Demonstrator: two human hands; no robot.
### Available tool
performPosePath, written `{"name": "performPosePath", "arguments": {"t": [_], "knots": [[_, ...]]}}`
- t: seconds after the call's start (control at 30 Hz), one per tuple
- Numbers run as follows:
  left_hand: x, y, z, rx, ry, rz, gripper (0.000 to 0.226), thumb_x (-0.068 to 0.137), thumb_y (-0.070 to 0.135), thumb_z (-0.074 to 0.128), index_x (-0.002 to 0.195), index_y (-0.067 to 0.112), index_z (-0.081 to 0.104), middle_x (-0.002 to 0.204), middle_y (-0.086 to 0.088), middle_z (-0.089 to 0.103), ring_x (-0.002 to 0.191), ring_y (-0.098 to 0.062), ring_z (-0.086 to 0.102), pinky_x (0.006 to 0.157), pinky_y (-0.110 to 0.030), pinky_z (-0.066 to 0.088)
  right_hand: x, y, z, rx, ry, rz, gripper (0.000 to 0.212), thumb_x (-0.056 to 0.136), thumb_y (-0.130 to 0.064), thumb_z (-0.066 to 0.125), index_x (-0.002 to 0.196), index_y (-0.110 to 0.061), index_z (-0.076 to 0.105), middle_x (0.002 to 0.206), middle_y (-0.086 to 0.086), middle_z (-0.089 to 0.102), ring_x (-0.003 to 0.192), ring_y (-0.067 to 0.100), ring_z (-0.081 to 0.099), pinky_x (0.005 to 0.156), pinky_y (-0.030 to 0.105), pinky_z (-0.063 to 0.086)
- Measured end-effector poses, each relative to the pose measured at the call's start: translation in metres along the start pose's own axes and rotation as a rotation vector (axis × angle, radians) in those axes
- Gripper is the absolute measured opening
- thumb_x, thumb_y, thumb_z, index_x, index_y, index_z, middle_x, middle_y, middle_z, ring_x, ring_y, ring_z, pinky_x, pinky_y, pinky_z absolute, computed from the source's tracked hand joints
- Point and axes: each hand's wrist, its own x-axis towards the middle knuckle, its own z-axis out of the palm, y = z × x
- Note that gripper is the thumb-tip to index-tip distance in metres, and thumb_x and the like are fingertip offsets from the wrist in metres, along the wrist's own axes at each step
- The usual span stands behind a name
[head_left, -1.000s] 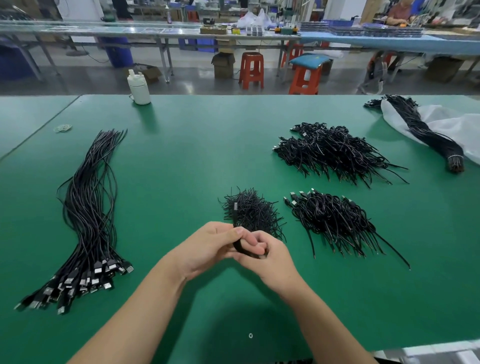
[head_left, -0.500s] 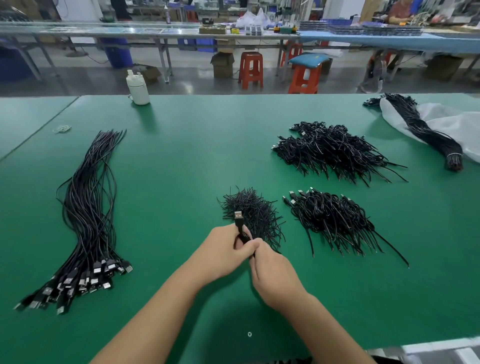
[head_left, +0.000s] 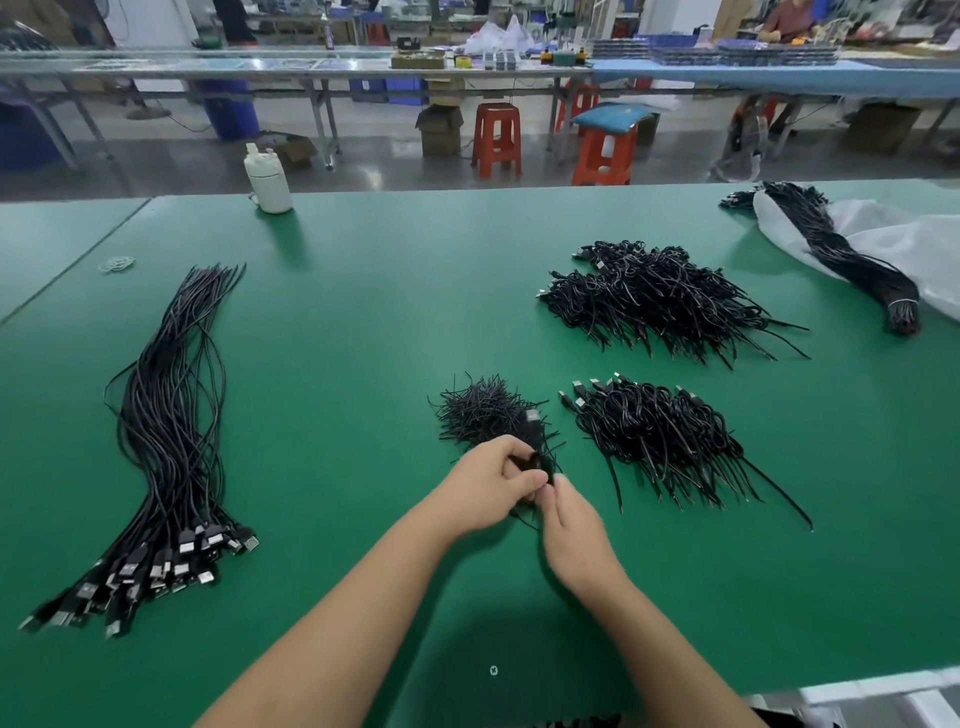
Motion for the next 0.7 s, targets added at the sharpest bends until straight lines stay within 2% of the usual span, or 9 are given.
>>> {"name": "performPosePath", "arguments": {"t": [0.03,0.1,0.17,0.33,0.5,0.6,0.7], "knots": [[0.002,-0.001,0.005,0.055,-0.004,-0.008,0.009,0.093,0.029,0.064,0.1,0.024,0.06,0.073,0.011,0.064,0.062,0.003,0.054,0.066,-0.023,0.044,0.002,0.008,-0.002,-0.017,0.06,0.025,0.026,0.107,-0.025,0.032,0.087,-0.012,0.044,0.081,0.003,0.055,0.082,0.029,0.053,0.073,0.04,0.041],[0.004,-0.003,0.017,0.331,0.017,0.009,0.01,0.096,0.03,0.059,0.1,0.023,0.064,0.091,0.004,0.069,0.084,-0.011,0.063,0.079,-0.03,0.051,0.004,0.02,-0.006,-0.029,0.178,0.053,0.028,0.106,-0.024,0.033,0.079,-0.015,0.037,0.073,0.001,0.048,0.073,0.027,0.048,0.065,0.039,0.033],[0.004,-0.005,0.03,0.515,0.056,0.008,0.018,0.097,0.034,0.055,0.098,0.02,0.065,0.1,-0.003,0.069,0.095,-0.025,0.063,0.082,-0.036,0.053,0.006,0.028,-0.008,-0.019,0.27,0.055,0.029,0.106,-0.024,0.034,0.078,-0.016,0.037,0.072,0.001,0.047,0.067,0.023,0.046,0.061,0.038,0.029],[0.006,-0.011,0.054,0.62,0.11,-0.05,0.029,0.094,0.045,0.056,0.097,0.016,0.057,0.1,-0.006,0.062,0.094,-0.03,0.062,0.074,-0.036,0.046,0.005,0.04,-0.007,-0.033,0.309,0.035,0.03,0.105,-0.024,0.034,0.076,-0.019,0.034,0.07,0.002,0.046,0.063,0.017,0.044,0.055,0.036,0.028],[0.008,-0.014,0.061,0.609,0.146,-0.087,0.019,0.098,0.034,0.05,0.098,0.016,0.055,0.103,-0.005,0.062,0.095,-0.029,0.063,0.072,-0.034,0.044,0.005,0.042,-0.004,-0.104,0.293,0.017,0.032,0.105,-0.025,0.034,0.073,-0.024,0.03,0.068,-0.001,0.043,0.06,0.016,0.042,0.054,0.037,0.026],[0.007,-0.013,0.059,0.599,0.133,-0.093,0.013,0.099,0.03,0.047,0.093,0.018,0.049,0.102,-0.004,0.062,0.092,-0.028,0.063,0.07,-0.033,0.042,0.004,0.042,-0.003,-0.138,0.288,0.01,0.033,0.105,-0.026,0.034,0.073,-0.025,0.029,0.068,-0.002,0.044,0.059,0.015,0.042,0.055,0.036,0.025],[0.003,-0.013,0.051,0.559,0.141,-0.07,0.015,0.097,0.032,0.048,0.097,0.019,0.055,0.1,-0.001,0.062,0.091,-0.025,0.061,0.073,-0.034,0.046,0.003,0.042,-0.005,-0.142,0.278,0.01,0.033,0.105,-0.026,0.033,0.073,-0.025,0.029,0.068,-0.002,0.044,0.059,0.015,0.042,0.054,0.036,0.027]]}}
